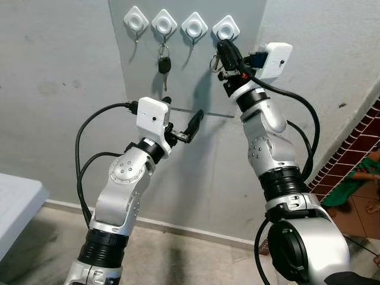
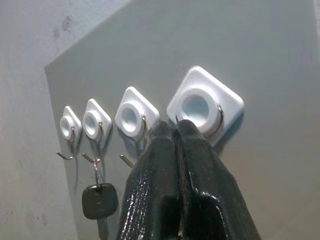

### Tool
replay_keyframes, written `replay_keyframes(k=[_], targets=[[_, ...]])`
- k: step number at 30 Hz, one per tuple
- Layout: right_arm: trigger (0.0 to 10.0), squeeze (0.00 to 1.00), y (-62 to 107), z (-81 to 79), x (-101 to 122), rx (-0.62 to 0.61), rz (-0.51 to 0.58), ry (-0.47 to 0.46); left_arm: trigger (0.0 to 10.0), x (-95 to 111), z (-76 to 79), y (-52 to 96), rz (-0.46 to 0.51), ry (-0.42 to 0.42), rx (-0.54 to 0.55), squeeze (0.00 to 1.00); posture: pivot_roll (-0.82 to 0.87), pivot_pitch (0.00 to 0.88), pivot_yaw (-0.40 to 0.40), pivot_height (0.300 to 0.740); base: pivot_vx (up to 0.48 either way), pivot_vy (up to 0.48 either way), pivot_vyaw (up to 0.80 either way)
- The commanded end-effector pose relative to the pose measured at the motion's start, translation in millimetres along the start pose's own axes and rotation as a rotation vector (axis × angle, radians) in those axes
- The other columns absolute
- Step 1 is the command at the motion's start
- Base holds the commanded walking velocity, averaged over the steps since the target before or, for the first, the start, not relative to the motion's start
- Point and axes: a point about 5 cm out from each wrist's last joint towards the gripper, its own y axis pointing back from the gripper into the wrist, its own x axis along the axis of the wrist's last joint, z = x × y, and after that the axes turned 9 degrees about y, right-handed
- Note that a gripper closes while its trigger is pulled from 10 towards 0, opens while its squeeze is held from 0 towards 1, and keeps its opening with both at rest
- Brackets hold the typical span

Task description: Hang keys on a hook

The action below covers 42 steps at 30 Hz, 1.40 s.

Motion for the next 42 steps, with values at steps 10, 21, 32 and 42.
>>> replay_keyframes(k=[10, 21, 32, 42], targets=[[10.0, 0.00, -4.2, 9.5, -6.4, -0.100, -0.008, -0.243, 10.0, 4.0, 3.7, 0.1, 0.009, -0.001, -0.014, 0.00, 0.02, 0.012, -0.032, 0.732, 0.000, 0.000, 0.00], [10.0, 0.00, 0.0, 19.2, -12.9, -0.176, -0.003, -0.468, 10.0, 3.6, 4.8, 0.0, 0.009, 0.007, -0.014, 0.00, 0.02, 0.017, -0.033, 0.732, 0.000, 0.000, 0.00], [10.0, 0.00, 2.5, 13.2, -23.0, -0.148, -0.065, -0.565, 10.0, 3.1, 6.0, 0.6, 0.008, 0.013, -0.010, 0.00, 0.02, 0.019, -0.038, 0.732, 0.000, 0.000, 0.00], [10.0, 0.00, 4.2, 7.6, -28.5, -0.132, -0.093, -0.709, 10.0, 2.4, 7.4, 1.5, 0.007, 0.019, -0.009, 0.00, 0.02, 0.018, -0.041, 0.732, 0.000, 0.000, 0.00]])
